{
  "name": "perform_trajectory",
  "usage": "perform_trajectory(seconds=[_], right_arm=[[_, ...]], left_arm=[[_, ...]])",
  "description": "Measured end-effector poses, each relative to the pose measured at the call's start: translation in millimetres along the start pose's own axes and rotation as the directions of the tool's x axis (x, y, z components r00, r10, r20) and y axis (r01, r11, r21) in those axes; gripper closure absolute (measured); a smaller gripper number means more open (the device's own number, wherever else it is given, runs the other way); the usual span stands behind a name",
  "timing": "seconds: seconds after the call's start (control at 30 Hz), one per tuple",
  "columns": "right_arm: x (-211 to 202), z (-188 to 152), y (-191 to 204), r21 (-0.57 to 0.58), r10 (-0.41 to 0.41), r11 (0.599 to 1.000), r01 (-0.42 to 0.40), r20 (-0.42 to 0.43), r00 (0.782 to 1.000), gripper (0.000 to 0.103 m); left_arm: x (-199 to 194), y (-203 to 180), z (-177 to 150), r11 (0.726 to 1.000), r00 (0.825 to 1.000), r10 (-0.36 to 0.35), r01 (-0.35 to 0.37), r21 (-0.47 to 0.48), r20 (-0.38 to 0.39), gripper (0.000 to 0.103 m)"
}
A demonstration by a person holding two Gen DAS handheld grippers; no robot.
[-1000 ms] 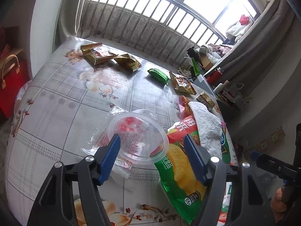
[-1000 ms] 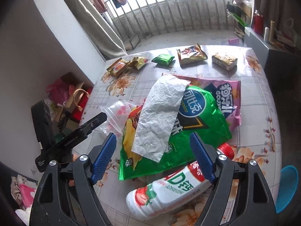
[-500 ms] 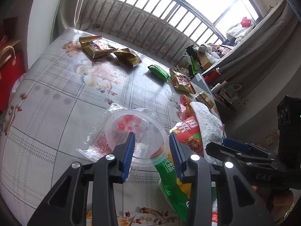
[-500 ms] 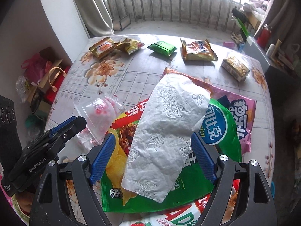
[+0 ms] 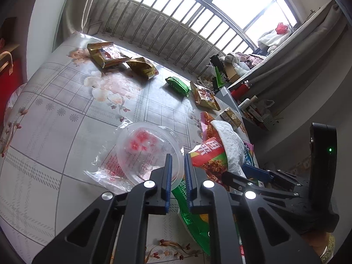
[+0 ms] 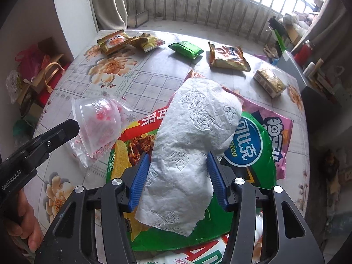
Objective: Collect trash
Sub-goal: 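Grasp the white tissue with the right tool while the left tool grasps the clear plastic cup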
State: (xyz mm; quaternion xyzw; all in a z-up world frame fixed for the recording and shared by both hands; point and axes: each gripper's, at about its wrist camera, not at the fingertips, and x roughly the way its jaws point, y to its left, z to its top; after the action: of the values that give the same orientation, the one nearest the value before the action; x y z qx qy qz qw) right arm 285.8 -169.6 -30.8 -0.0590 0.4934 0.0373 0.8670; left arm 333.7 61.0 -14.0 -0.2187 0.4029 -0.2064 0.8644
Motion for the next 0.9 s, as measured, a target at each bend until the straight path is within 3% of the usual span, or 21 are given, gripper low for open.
perform_trajectory(seconds=[0.2, 0.3, 0.67, 0.7, 0.87, 0.9], right_arm=[[-5.2, 0.0, -5.6, 0.042, 0.037, 0.998, -0.037, 0.005, 0.999, 0.088], [-8.4, -0.9, -10.3, 0.069, 0.055, 0.996, -0.056, 0.016, 0.998, 0.096], [-51.1, -10.0, -35.7, 0.139, 0.116, 0.981, -0.136, 0.147, 0.982, 0.100], [-57.9, -12.4, -39.6, 0.147, 0.126, 0.978, -0.151, 0.164, 0.978, 0.100], [-83.2, -33.4, -63.6, 0.198, 0.201, 0.949, -0.246, 0.224, 0.954, 0.101], [-86.1, -40.0, -69.0, 0.215, 0.214, 0.940, -0.264, 0.230, 0.950, 0.101]], left_arm=[[-5.5, 0.2, 0.9, 1.000, 1.000, -0.013, 0.013, 0.003, 0.018, 0.099], [-8.5, -2.5, 1.3, 1.000, 0.999, -0.024, 0.023, 0.013, 0.028, 0.101], [-20.4, -3.2, -2.6, 0.998, 0.996, -0.066, 0.064, 0.025, 0.055, 0.103], [-20.2, -4.3, -3.1, 0.997, 0.996, -0.079, 0.078, 0.027, 0.047, 0.101], [-15.6, -10.9, -6.5, 0.994, 0.994, -0.103, 0.102, 0.031, 0.028, 0.069], [-12.2, -12.7, -6.6, 0.995, 0.996, -0.092, 0.091, 0.032, 0.019, 0.069]])
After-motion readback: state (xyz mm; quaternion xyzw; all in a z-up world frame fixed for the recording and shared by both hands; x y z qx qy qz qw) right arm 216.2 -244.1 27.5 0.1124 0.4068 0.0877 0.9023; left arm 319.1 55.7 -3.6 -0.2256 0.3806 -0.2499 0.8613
